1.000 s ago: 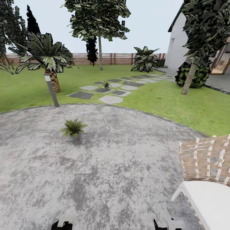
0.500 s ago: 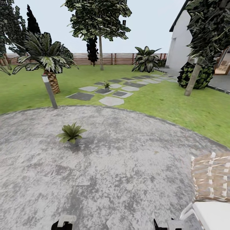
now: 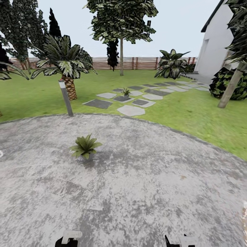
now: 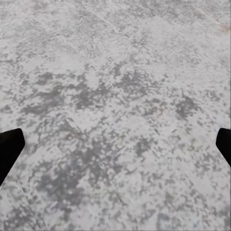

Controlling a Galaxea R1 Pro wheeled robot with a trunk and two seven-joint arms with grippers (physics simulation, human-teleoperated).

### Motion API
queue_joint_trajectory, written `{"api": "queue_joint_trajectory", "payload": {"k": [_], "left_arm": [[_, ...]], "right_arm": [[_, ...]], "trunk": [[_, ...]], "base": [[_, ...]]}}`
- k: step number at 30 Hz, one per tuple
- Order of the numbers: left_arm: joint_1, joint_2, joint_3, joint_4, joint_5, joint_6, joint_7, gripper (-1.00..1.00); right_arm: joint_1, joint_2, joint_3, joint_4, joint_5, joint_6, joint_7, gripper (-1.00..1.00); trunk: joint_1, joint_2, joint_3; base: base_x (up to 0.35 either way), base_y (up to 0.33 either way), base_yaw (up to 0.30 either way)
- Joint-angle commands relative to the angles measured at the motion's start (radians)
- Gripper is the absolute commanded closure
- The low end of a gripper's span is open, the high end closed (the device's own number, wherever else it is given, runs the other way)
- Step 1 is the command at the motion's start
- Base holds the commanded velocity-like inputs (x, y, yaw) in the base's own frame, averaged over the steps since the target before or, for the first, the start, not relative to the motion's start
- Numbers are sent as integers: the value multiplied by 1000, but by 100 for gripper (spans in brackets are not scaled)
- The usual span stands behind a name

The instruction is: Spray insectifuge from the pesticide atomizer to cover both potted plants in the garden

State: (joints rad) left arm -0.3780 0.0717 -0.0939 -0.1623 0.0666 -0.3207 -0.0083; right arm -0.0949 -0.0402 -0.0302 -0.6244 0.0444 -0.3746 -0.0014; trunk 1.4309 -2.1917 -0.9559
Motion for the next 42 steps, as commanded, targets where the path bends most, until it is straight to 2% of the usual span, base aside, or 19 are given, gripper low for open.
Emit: {"api": "queue_joint_trajectory", "payload": {"k": [1, 7, 21, 27, 42], "left_arm": [[-1, 0, -8, 1, 7, -3, -1, 100], [-1, 0, -7, 1, 7, -4, -1, 100], [-1, 0, -8, 1, 7, -3, -1, 100], [-1, 0, -7, 1, 7, -3, 0, 100], [-1, 0, -7, 1, 7, -3, -1, 100]], "right_arm": [[0, 0, -2, 0, 5, -3, 0, -100], [0, 0, -3, 0, 5, -3, 0, -100], [0, 0, -2, 1, 5, -3, 0, -100], [0, 0, -3, 2, 5, -3, 0, -100], [0, 0, -4, 1, 5, -3, 2, -100]], "trunk": [[0, 0, -1], [0, 0, -1], [0, 0, -1], [0, 0, -1], [0, 0, -1]], "base": [[331, 0, 277], [224, 0, 277], [10, 0, 262], [88, 0, 41], [321, 0, 1]]}}
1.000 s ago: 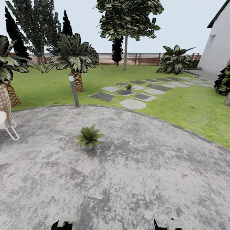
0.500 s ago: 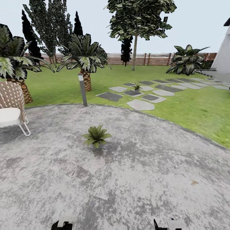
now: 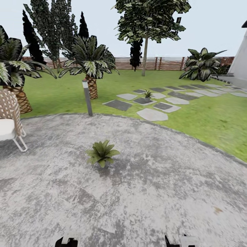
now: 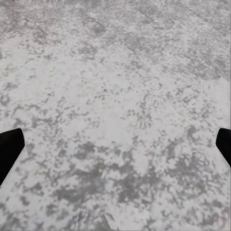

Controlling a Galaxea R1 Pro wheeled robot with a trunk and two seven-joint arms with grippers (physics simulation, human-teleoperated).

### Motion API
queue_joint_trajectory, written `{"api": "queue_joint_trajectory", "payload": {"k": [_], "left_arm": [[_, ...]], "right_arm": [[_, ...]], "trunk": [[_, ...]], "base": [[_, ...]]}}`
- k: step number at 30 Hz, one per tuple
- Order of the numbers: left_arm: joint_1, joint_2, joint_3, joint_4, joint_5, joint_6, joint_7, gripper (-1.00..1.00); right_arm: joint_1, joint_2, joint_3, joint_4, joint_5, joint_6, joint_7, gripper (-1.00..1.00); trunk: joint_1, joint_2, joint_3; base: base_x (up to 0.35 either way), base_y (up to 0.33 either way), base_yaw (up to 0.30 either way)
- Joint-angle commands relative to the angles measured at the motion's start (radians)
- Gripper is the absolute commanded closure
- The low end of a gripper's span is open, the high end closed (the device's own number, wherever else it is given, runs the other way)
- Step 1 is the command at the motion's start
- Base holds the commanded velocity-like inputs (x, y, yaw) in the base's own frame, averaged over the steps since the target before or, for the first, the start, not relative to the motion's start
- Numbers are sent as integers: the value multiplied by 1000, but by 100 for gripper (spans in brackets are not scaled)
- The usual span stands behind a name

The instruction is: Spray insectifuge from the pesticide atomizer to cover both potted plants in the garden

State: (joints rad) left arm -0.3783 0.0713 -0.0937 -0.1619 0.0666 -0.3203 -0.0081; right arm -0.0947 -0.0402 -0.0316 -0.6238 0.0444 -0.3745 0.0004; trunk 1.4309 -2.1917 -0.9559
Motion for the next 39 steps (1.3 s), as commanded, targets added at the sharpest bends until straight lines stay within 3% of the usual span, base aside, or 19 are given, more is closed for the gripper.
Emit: {"api": "queue_joint_trajectory", "payload": {"k": [1, 15, 34, 39], "left_arm": [[-1, 0, -8, 1, 7, -3, -1, 100], [-1, 1, -8, 1, 7, -3, -1, 100], [-1, -1, -8, 1, 7, -3, -1, 100], [-1, -1, -8, 1, 7, -3, -1, 100]], "right_arm": [[0, 0, -2, 0, 5, -3, -1, -100], [0, 0, -1, 0, 5, -3, 1, -100], [0, 2, -1, -1, 4, -3, 1, -100], [0, 2, -2, -1, 4, -4, 1, -100]], "trunk": [[0, 0, -1], [0, 0, -1], [0, 0, -1], [0, 0, -1]], "base": [[338, 0, 0], [324, 54, 176], [292, 157, 5], [35, 2, 0]]}}
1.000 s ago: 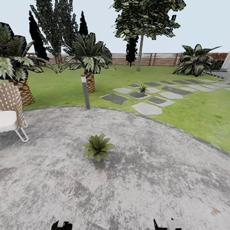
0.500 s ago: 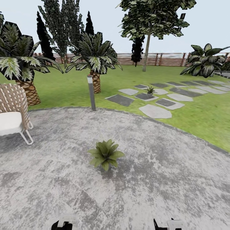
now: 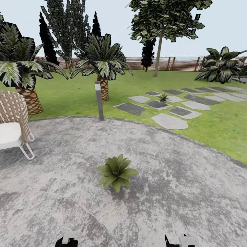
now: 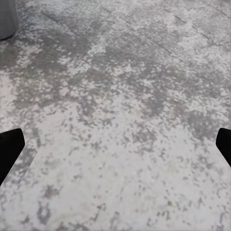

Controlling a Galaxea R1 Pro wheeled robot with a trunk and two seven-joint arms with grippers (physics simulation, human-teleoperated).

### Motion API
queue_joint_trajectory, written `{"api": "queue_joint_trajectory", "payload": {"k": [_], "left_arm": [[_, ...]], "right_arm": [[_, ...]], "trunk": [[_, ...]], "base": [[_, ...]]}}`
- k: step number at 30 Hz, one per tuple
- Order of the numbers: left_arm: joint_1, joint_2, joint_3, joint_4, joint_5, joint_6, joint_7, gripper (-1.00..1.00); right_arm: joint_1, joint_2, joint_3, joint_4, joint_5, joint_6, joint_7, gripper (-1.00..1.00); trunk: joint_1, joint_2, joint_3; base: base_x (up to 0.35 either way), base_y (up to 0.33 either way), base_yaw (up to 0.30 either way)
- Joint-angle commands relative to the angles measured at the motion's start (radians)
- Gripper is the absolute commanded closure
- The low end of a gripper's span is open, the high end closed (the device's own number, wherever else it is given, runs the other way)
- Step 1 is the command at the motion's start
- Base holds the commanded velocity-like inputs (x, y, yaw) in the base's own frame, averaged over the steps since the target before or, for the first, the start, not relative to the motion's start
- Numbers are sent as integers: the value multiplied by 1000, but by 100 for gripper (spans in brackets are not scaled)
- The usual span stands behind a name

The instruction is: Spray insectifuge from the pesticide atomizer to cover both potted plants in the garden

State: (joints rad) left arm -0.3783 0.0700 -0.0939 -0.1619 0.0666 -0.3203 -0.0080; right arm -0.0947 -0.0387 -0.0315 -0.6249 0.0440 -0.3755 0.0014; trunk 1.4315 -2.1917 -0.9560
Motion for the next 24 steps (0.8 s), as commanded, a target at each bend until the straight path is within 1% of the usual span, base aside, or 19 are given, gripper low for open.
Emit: {"api": "queue_joint_trajectory", "payload": {"k": [1, 13, 17, 24], "left_arm": [[-1, 1, -8, 1, 7, -3, -1, 100], [-1, 1, -7, 1, 7, -3, -1, 100], [-1, 2, -7, 1, 7, -3, 0, 100], [-1, 4, -7, 1, 7, -3, -1, 100]], "right_arm": [[0, 0, -2, 1, 5, -3, 0, -100], [0, 0, -2, 1, 4, -3, 0, -100], [0, 0, -2, 1, 4, -3, 0, -100], [0, 0, -2, 1, 4, -2, -1, -100]], "trunk": [[0, 0, -1], [0, 0, -1], [0, 0, -1], [0, 0, -1]], "base": [[8, 0, 0], [12, 0, 0], [224, 0, 0], [303, 0, 0]]}}
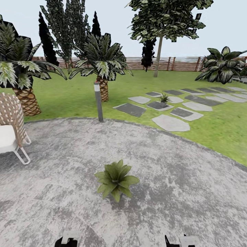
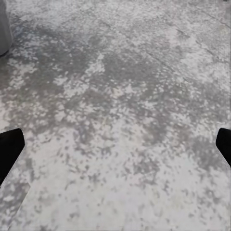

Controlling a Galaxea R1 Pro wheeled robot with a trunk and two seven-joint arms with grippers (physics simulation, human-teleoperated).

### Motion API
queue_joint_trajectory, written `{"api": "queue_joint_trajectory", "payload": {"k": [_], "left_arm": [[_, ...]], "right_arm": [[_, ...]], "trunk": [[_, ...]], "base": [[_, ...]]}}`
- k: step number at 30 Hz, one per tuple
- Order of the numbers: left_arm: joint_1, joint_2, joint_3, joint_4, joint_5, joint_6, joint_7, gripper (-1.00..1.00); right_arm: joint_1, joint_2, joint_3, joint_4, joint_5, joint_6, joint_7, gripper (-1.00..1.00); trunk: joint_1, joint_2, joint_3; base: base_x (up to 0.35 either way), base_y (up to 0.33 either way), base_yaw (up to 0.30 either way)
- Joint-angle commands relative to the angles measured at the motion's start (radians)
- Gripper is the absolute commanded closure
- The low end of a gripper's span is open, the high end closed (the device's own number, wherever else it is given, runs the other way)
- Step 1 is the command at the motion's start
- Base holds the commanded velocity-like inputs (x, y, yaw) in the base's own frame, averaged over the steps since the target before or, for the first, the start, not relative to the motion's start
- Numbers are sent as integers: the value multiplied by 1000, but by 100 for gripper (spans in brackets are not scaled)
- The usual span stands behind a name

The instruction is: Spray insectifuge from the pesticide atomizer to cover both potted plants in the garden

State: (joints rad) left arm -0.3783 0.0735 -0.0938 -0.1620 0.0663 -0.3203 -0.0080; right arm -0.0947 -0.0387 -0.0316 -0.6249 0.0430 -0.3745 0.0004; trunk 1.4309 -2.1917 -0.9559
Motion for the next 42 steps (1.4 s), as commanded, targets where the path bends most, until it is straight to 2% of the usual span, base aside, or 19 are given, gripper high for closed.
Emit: {"api": "queue_joint_trajectory", "payload": {"k": [1, 8, 11, 12, 14, 15, 16, 17, 18, 19, 22, 25, 29, 31, 34, 35, 36, 37, 42], "left_arm": [[-1, 0, -7, 1, 7, -3, 0, 100], [-1, 3, -12, -9, -1, -3, 0, 100], [-1, 9, -17, -12, -7, -3, -7, 100], [-2, 15, -18, -13, -8, -3, -13, 100], [-6, 44, -20, -14, -14, -3, -50, 100], [-9, 64, -21, -14, -22, -3, -87, 100], [-12, 97, -21, -16, -39, -2, -162, 100], [-12, 109, -21, -16, -47, -2, -198, 100], [-12, 129, -21, -17, -60, -2, -262, 100], [-11, 137, -21, -17, -67, -1, -293, 100], [-16, 188, -21, -23, -108, 0, -461, 100], [-20, 227, -20, -77, -177, 7, -571, 100], [-25, 243, -19, -180, -284, 34, -667, 100], [-33, 244, -18, -221, -321, 71, -701, 100], [-64, 243, -19, -286, -367, 176, -766, 100], [-91, 241, -19, -337, -401, 230, -832, 100], [-101, 240, -19, -354, -416, 241, -859, 100], [-135, 237, -18, -387, -475, 257, -940, 100], [-150, 229, -20, -398, -550, 263, -978, 100]], "right_arm": [[0, 0, -2, 1, 5, -3, 1, -100], [0, -3, 1, -2, 9, -3, 6, -100], [0, -7, 1, -12, 49, -2, 8, -100], [0, -8, 1, -18, 80, -2, 8, -100], [1, -8, 2, -31, 178, -2, 9, -100], [0, -9, 2, -35, 241, -1, 11, -100], [-3, -9, 1, -38, 338, 0, 30, -100], [-7, -9, 1, -39, 373, 1, 47, -100], [-18, -9, 1, -40, 429, 2, 86, -100], [-27, -9, 1, -41, 452, 2, 112, -100], [-116, -8, 1, -42, 534, 5, 333, -100], [-195, -7, 1, -43, 557, 29, 532, -100], [-257, -2, 2, -56, 563, 93, 652, -100], [-278, 4, 2, -65, 564, 117, 680, -100], [-309, 28, 3, -88, 564, 149, 725, -100], [-328, 49, 7, -105, 564, 165, 754, -100], [-334, 55, 14, -109, 564, 169, 762, -100], [-347, 63, 68, -117, 564, 180, 783, -100], [-358, 76, 99, -122, 563, 183, 806, -100]], "trunk": [[0, 0, -1], [0, 0, -1], [0, 0, -1], [0, 0, -1], [0, 0, -1], [0, 0, -1], [0, 0, -1], [0, 0, -1], [0, 0, -1], [0, 0, -1], [0, 0, -1], [0, 0, -1], [0, 0, -1], [0, 0, -1], [0, 0, -1], [0, 0, -1], [0, 0, -1], [0, 0, -1], [0, 0, -1]], "base": [[316, 5, 0], [315, 56, 0], [163, 11, 0], [62, 4, 0], [33, 2, 0], [16, 1, 0], [8, 1, 0], [7, 0, 0], [4, 0, 0], [3, 0, 0], [1, 0, 0], [0, 0, 0], [0, 0, 0], [0, 0, 0], [0, 0, 0], [0, 0, 0], [0, 0, 0], [0, 0, 0], [0, 0, 0]]}}
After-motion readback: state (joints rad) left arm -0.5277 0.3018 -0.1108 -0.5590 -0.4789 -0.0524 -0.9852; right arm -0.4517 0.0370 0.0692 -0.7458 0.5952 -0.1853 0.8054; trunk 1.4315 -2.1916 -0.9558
